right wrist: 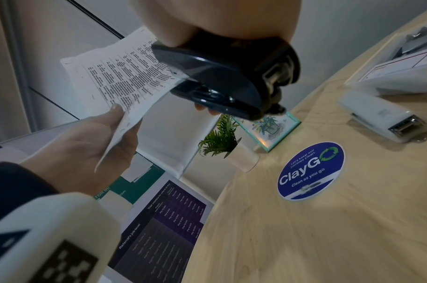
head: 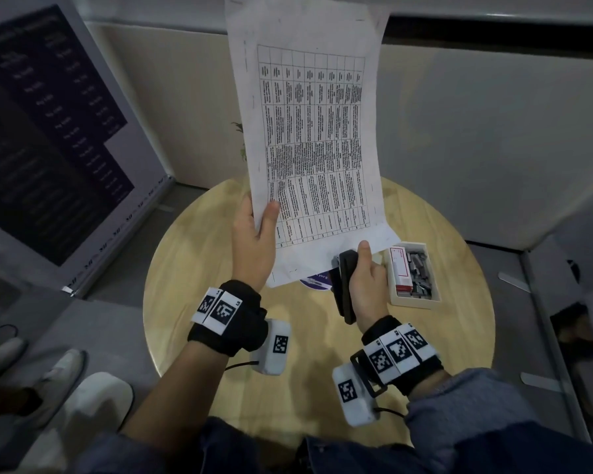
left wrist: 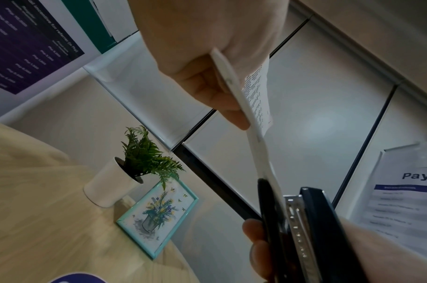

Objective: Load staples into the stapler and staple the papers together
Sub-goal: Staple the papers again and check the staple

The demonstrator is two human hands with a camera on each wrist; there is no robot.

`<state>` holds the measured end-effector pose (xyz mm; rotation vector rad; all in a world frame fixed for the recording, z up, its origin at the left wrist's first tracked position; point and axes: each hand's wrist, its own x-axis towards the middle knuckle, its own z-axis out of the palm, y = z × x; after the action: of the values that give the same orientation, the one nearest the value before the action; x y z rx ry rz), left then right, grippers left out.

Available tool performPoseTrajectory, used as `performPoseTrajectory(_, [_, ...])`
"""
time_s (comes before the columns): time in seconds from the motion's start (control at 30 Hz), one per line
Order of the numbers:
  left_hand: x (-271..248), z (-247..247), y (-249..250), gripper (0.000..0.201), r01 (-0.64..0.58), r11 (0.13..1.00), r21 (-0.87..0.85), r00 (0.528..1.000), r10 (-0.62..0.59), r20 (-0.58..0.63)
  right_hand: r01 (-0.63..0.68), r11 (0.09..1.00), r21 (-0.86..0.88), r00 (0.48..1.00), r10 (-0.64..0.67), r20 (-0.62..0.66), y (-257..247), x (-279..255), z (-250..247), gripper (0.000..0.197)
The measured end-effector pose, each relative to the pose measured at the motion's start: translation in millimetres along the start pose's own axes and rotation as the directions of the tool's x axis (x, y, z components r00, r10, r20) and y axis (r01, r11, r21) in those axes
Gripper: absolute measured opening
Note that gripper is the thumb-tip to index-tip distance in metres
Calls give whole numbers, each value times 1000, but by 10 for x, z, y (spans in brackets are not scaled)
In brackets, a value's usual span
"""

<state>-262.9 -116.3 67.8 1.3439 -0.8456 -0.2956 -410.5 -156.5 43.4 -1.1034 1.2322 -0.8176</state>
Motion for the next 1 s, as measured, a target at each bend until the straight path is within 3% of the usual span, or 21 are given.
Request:
performPoseTrajectory(0.1, [-6,-5,-7,29,5,1000,1,1000,-5,-1,-1,1000,5,1000,1,-4,39,2,35,52])
performPoseTrajectory(0.37, [-61,11,-20,28,41,999,-10,999,-40,24,-4,1000,21,998,5,-57,76,-32,66,38])
performPoseTrajectory(0.7, [-124,32,-71,30,58,997,-44,998,-58,4,58,993,-106,996,-64,-61,288,173,55,57])
performPoseTrajectory(0.8, [-109,39,-78,21,74,997,-16,997,-73,25,-51,992,-111,999,50,-14,299,227,59,74])
performPoseTrajectory(0.87, [-63,-3,-115,20,96,995,3,995,-96,-25,-176,980,-90,981,182,63,321,292,17,82])
performPoseTrajectory(0.93, [21,-106,-186,18,115,993,0,988,-114,-106,-272,956,-109,946,286,154,343,357,-42,75])
performPoseTrajectory(1.0, [120,-222,-246,28,126,992,19,977,-121,-178,-301,940,-163,924,329,193,424,501,-85,52])
